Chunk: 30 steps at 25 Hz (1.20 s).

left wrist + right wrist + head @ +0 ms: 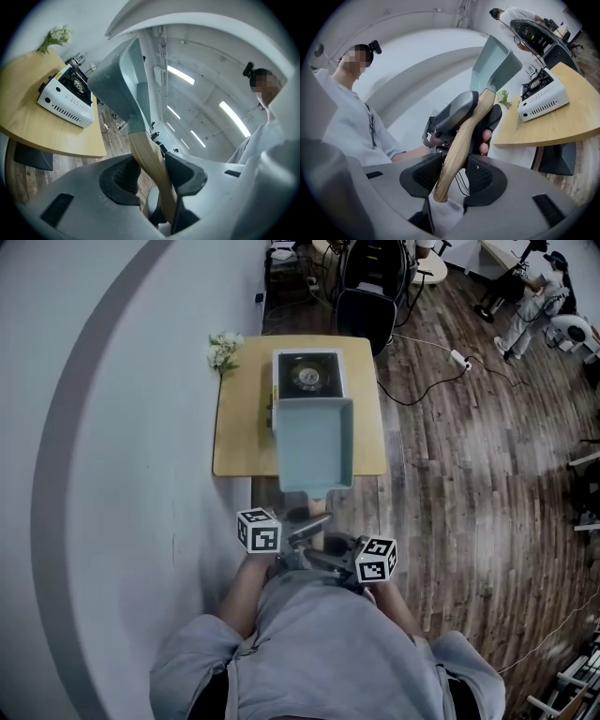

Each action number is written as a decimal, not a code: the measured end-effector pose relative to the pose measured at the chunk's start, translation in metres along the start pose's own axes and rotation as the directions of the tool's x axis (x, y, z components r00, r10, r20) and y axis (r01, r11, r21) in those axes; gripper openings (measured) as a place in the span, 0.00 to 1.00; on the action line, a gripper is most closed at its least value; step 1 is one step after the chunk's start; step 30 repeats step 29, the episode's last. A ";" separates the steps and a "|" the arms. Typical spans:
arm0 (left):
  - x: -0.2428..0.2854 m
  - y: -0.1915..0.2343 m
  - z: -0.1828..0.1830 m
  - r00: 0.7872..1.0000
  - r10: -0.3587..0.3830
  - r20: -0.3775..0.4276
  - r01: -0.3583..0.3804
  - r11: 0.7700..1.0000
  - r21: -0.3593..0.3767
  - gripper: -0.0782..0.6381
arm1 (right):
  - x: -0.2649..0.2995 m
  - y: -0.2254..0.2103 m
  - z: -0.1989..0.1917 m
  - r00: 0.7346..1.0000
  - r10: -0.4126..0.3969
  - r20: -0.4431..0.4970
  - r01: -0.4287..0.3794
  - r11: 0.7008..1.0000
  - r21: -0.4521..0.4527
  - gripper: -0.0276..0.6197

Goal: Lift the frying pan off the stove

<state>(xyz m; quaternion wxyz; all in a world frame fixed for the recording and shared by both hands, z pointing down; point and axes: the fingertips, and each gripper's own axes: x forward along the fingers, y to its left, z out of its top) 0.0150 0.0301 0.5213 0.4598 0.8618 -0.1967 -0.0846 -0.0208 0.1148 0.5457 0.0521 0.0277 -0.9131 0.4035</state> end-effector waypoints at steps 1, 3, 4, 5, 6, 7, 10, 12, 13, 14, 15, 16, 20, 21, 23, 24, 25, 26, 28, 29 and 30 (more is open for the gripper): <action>0.002 -0.001 -0.001 1.000 -0.001 0.006 0.001 1.000 -0.006 0.33 | -0.003 0.001 0.000 1.000 0.004 0.003 -0.004 1.000 0.003 0.27; 0.005 -0.005 -0.002 1.000 0.002 0.011 -0.002 1.000 -0.006 0.33 | -0.009 0.003 0.000 1.000 0.007 0.004 -0.007 1.000 0.003 0.27; 0.007 -0.007 -0.003 1.000 0.006 0.011 -0.006 1.000 0.000 0.33 | -0.012 0.003 0.000 1.000 0.006 0.001 -0.006 1.000 -0.002 0.27; 0.009 -0.009 -0.003 1.000 0.009 0.009 -0.009 1.000 0.008 0.33 | -0.014 0.004 0.000 1.000 0.007 -0.001 -0.007 1.000 -0.007 0.27; 0.012 -0.011 -0.004 1.000 0.013 0.006 -0.013 1.000 0.015 0.33 | -0.017 0.005 0.000 1.000 0.009 -0.003 -0.009 1.000 -0.010 0.27; 0.015 -0.014 -0.004 1.000 0.016 0.002 -0.016 1.000 0.020 0.33 | -0.021 0.006 0.000 1.000 0.013 -0.003 -0.013 1.000 -0.010 0.27; 0.021 -0.020 -0.007 1.000 0.028 -0.010 -0.028 0.999 0.029 0.33 | -0.027 0.010 0.000 1.000 0.023 -0.005 -0.023 1.000 -0.004 0.27; 0.020 -0.020 -0.009 1.000 0.030 -0.006 -0.030 0.999 0.026 0.33 | -0.027 0.011 -0.002 1.000 0.029 -0.007 -0.029 1.000 -0.002 0.27; 0.019 -0.019 -0.010 1.000 0.030 -0.003 -0.030 0.999 0.025 0.33 | -0.027 0.011 -0.003 1.000 0.031 -0.008 -0.031 1.000 -0.003 0.27; 0.019 -0.019 -0.011 1.000 0.030 0.000 -0.030 0.999 0.025 0.33 | -0.027 0.011 -0.005 0.999 0.032 -0.010 -0.032 0.999 -0.004 0.27; 0.019 -0.020 -0.012 1.000 0.031 0.002 -0.031 0.999 0.024 0.33 | -0.028 0.011 -0.006 0.999 0.032 -0.013 -0.032 0.999 -0.006 0.27; 0.019 -0.021 -0.013 0.999 0.032 0.004 -0.032 0.999 0.023 0.33 | -0.029 0.012 -0.006 0.999 0.034 -0.015 -0.034 0.999 -0.007 0.27; 0.020 -0.022 -0.018 0.999 0.032 0.011 -0.033 0.999 0.016 0.33 | -0.033 0.014 -0.010 0.999 0.039 -0.014 -0.039 0.999 -0.005 0.27; 0.020 -0.022 -0.020 0.999 0.032 0.011 -0.032 0.999 0.017 0.33 | -0.033 0.014 -0.012 0.999 0.040 -0.015 -0.040 0.999 -0.005 0.27; 0.020 -0.022 -0.022 0.999 0.030 0.013 -0.030 0.999 0.020 0.33 | -0.034 0.014 -0.014 0.999 0.040 -0.016 -0.040 0.999 -0.008 0.27; 0.020 -0.022 -0.023 0.999 0.030 0.014 -0.030 0.999 0.020 0.33 | -0.034 0.015 -0.015 0.999 0.040 -0.017 -0.040 0.999 -0.010 0.27; 0.020 -0.023 -0.024 0.999 0.031 0.013 -0.031 0.999 0.019 0.33 | -0.035 0.016 -0.016 0.999 0.040 -0.017 -0.040 0.999 -0.011 0.27; 0.020 -0.024 -0.025 0.999 0.032 0.012 -0.033 0.999 0.018 0.33 | -0.035 0.016 -0.017 0.999 0.039 -0.017 -0.039 0.999 -0.011 0.27; 0.020 -0.026 -0.026 0.999 0.034 0.009 -0.034 0.999 0.017 0.33 | -0.037 0.019 -0.018 0.999 0.039 -0.017 -0.039 0.999 -0.010 0.27; 0.021 -0.027 -0.027 0.999 0.035 0.008 -0.035 0.999 0.017 0.33 | -0.038 0.020 -0.018 0.999 0.039 -0.018 -0.039 0.999 -0.009 0.27; 0.021 -0.027 -0.027 0.999 0.035 0.008 -0.035 0.999 0.017 0.33 | -0.038 0.020 -0.018 0.999 0.039 -0.018 -0.039 0.999 -0.009 0.27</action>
